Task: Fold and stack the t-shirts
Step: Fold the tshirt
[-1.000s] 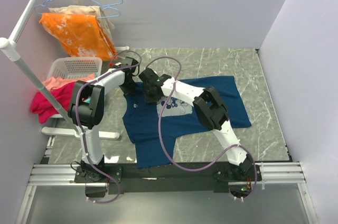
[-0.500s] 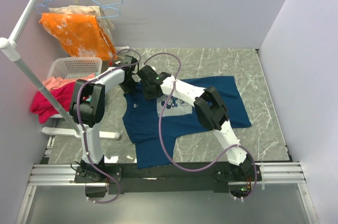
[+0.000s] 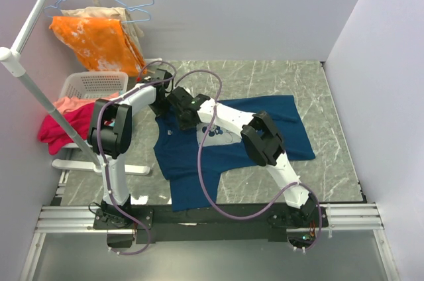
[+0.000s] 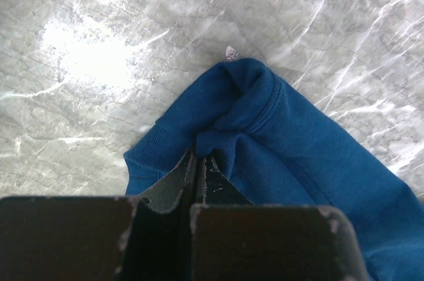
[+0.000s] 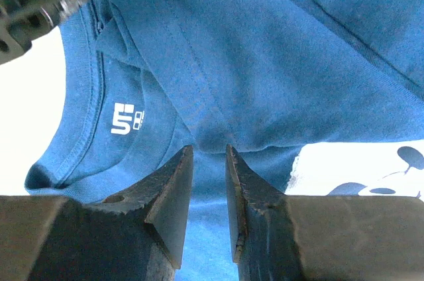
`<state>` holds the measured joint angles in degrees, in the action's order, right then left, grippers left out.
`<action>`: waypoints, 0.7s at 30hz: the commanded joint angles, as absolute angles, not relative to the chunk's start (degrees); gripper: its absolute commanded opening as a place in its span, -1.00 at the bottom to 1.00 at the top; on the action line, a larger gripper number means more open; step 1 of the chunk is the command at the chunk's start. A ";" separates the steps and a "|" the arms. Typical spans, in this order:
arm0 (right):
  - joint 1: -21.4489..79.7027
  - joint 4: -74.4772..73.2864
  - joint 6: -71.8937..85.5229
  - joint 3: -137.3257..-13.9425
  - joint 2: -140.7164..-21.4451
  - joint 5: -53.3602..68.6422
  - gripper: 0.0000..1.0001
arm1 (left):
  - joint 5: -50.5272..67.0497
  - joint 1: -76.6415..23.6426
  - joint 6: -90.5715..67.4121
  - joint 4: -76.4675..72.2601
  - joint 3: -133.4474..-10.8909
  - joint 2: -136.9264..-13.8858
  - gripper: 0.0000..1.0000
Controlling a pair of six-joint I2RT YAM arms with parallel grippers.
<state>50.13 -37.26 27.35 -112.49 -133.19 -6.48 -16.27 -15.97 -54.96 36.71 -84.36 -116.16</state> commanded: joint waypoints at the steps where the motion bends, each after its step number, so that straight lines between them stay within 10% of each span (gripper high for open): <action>1: 50.54 -38.32 27.07 -113.55 -133.24 -7.47 -0.31 | -15.73 -15.65 -54.67 36.56 -86.48 -116.81 -0.98; 16: 50.27 -40.08 26.72 -118.57 -139.39 -7.91 -0.29 | -15.47 -14.94 -55.11 36.83 -85.25 -115.66 -0.98; 21: 50.27 -39.90 27.16 -116.90 -138.96 -8.35 -0.57 | -15.47 -14.68 -55.37 36.91 -85.25 -115.84 -0.98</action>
<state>50.11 -38.76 27.11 -116.92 -137.38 -7.16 -15.84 -15.18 -54.98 36.71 -84.51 -116.16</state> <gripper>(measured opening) 0.295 0.023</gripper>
